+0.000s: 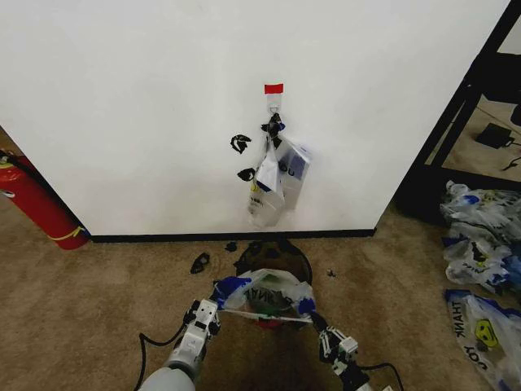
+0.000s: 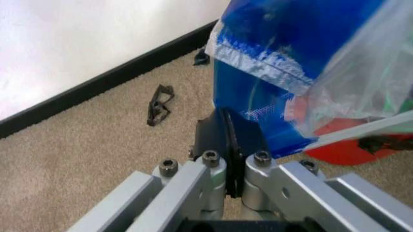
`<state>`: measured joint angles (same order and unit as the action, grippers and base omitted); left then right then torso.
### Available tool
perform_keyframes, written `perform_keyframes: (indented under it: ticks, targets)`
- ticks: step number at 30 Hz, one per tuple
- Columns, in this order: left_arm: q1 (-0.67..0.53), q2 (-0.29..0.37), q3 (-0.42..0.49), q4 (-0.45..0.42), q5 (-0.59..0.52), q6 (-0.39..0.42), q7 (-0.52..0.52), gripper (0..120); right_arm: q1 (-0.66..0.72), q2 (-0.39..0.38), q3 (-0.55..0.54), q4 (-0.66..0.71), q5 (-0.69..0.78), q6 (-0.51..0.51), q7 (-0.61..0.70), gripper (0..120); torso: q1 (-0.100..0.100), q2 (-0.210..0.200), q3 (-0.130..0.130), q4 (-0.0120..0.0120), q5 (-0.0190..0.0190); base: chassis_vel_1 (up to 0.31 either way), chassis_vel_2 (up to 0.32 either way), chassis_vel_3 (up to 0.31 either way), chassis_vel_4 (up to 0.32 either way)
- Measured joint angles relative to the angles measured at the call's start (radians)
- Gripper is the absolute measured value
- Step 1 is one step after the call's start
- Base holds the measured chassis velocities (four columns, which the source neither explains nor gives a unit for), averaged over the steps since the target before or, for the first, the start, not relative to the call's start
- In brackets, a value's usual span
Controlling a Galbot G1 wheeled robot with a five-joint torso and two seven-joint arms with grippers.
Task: Pick up the garbage bag from the wall and place it over the trash bin.
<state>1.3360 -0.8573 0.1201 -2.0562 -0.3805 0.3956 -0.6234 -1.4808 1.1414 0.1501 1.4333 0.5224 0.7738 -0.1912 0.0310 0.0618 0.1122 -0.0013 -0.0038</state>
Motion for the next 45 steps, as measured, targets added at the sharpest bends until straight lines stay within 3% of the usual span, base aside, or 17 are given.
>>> perform_keyframes:
  ticks: [8,20,25,28,34,37,40,45]
  targets:
    - [-0.008,0.001,0.001,0.032,0.008,0.004,-0.001,0,0.055,0.044,0.019,-0.07,0.101,0.027,-0.022,0,0.0,0.0,0.0,-0.0002,-0.0001,0.0,0.0,0.0,0.0]
    - [0.01,-0.003,-0.001,0.036,0.019,0.003,-0.001,0,0.112,0.112,0.023,-0.136,0.105,0.043,-0.092,0,0.0,0.0,0.0,-0.0001,-0.0001,0.0,0.0,0.0,0.0]
    - [0.02,-0.002,-0.028,0.031,0.033,-0.014,-0.001,0,0.076,0.074,0.038,-0.083,0.061,0.028,-0.117,19,0.0,0.0,0.0,-0.0001,0.0001,0.0,0.0,0.0,0.0]
    - [0.019,0.0,-0.047,0.031,0.042,-0.022,0.003,10,0.049,0.046,0.051,-0.045,0.039,0.007,-0.116,27,0.0,0.0,0.0,-0.0002,-0.0002,0.0,0.0,0.0,0.0]
    - [0.021,0.01,-0.109,-0.013,0.044,-0.037,0.017,34,-0.023,-0.049,0.082,0.074,0.016,0.003,-0.167,54,0.0,0.0,0.0,-0.0002,0.0003,0.0,0.0,0.0,0.0]
    - [0.021,0.016,-0.118,-0.034,0.033,-0.039,0.027,43,-0.04,-0.087,0.105,0.092,0.022,0.012,-0.227,63,0.0,0.0,0.0,0.0005,0.0001,0.0,0.0,0.0,0.0]
    - [0.003,0.027,-0.119,-0.051,0.011,-0.046,0.059,56,-0.061,-0.128,0.154,0.093,0.045,0.028,-0.336,76,0.0,0.0,0.0,-0.0008,-0.0001,0.0,0.0,0.0,0.0]
    - [-0.002,0.026,-0.115,-0.054,0.007,-0.057,0.075,72,-0.037,-0.15,0.166,0.045,0.048,0.033,-0.343,91,0.0,0.0,0.0,0.0002,0.0001,0.0,0.0,0.0,0.0]
